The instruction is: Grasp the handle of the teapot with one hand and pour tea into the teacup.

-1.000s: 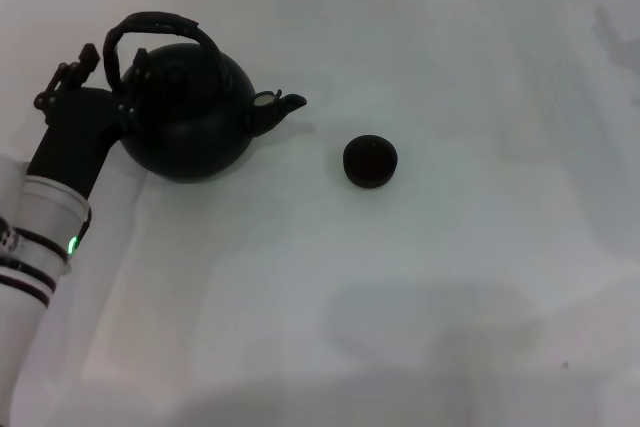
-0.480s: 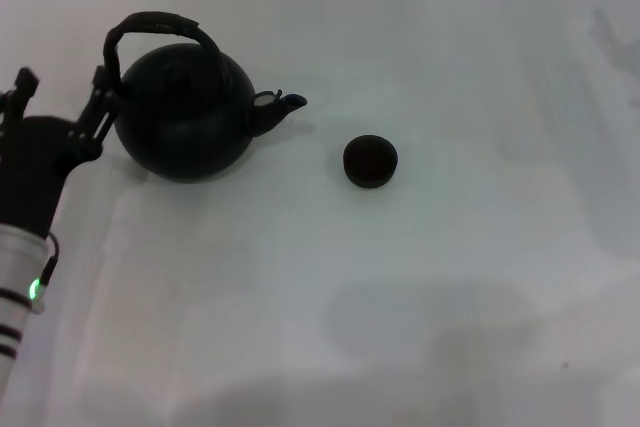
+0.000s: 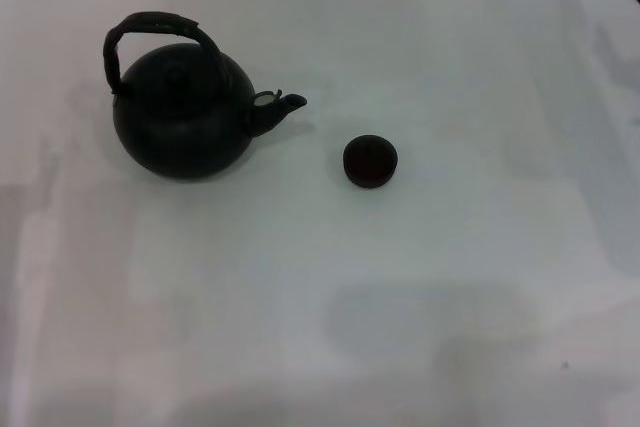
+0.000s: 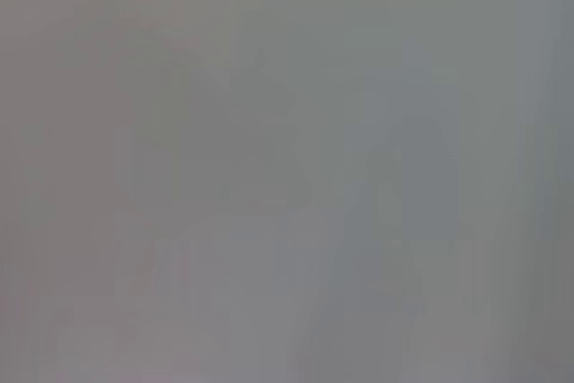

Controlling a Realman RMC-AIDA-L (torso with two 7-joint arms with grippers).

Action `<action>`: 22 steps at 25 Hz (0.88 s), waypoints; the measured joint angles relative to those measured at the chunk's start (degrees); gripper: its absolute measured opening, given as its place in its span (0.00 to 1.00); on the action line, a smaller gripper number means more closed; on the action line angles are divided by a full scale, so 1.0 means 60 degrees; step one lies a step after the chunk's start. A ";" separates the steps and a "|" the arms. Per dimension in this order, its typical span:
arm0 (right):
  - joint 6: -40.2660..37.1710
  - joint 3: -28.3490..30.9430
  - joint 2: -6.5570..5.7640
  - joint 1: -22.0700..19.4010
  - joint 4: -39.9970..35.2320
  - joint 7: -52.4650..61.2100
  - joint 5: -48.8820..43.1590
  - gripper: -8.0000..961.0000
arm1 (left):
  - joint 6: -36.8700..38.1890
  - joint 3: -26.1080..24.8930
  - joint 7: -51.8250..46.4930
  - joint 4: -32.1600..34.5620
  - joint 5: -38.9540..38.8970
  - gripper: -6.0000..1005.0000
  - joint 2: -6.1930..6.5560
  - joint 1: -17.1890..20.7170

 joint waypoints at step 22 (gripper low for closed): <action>0.0383 -0.0292 0.0005 -0.0180 0.0149 -0.0333 -0.0003 0.91 | -0.0628 -0.0001 -0.1217 -0.0802 -0.1578 0.88 0.0006 -0.0725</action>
